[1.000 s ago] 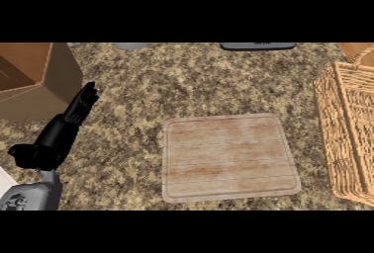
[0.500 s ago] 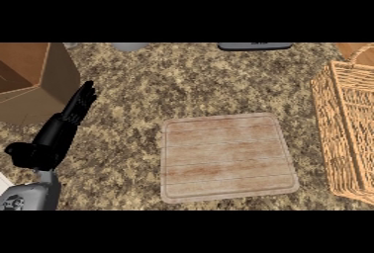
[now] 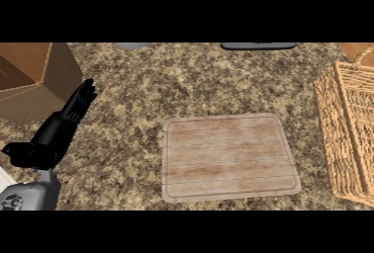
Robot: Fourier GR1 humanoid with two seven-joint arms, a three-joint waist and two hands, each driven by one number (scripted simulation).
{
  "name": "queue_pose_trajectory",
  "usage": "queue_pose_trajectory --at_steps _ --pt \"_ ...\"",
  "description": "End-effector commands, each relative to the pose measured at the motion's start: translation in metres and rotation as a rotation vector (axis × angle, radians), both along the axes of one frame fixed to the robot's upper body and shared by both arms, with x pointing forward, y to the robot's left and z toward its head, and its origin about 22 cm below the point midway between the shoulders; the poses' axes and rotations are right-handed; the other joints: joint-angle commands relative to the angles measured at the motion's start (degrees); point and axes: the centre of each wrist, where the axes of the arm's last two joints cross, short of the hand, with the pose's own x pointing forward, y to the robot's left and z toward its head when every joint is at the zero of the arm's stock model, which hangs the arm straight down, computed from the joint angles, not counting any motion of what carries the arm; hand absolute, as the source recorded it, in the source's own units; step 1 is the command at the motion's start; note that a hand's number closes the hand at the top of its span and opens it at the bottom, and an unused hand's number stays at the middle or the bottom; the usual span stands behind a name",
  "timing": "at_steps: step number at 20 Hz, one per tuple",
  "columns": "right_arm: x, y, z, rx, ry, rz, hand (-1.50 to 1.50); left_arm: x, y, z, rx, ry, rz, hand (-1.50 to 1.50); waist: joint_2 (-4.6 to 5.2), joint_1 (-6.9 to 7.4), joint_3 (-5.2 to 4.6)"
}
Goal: Pick the cupcake from the cutting board and place it in the basket
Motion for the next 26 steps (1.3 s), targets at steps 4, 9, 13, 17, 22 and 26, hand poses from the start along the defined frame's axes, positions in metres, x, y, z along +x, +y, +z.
queue_pose_trajectory --at_steps 4,9,13,17,22,26 --pt "0.007 -0.007 0.079 0.15 -0.13 -0.099 1.5 0.0 -0.011 -0.004 0.012 0.007 -0.027 0.0 0.6 1.58 -0.07" --pt "0.031 -0.016 0.074 0.17 -0.191 -0.222 1.5 0.0 -0.013 -0.005 -0.005 0.004 -0.055 0.0 0.77 2.46 -0.08" --pt "0.051 -0.025 0.079 0.202 -0.228 -0.297 1.5 0.003 -0.008 0.004 0.002 -0.002 -0.037 0.0 0.54 2.72 -0.03" --pt "0.078 -0.038 0.091 0.205 -0.264 -0.365 1.5 0.001 -0.015 -0.001 -0.009 0.007 -0.055 0.0 0.37 2.65 -0.01" --pt "0.119 -0.073 0.107 0.192 -0.225 -0.449 1.5 0.01 -0.014 -0.001 0.004 -0.014 -0.023 0.0 0.2 1.54 0.15" --pt "0.152 -0.119 0.139 0.227 -0.199 -0.448 1.5 -0.002 -0.001 -0.019 -0.001 0.008 -0.034 0.0 0.18 1.98 0.15"
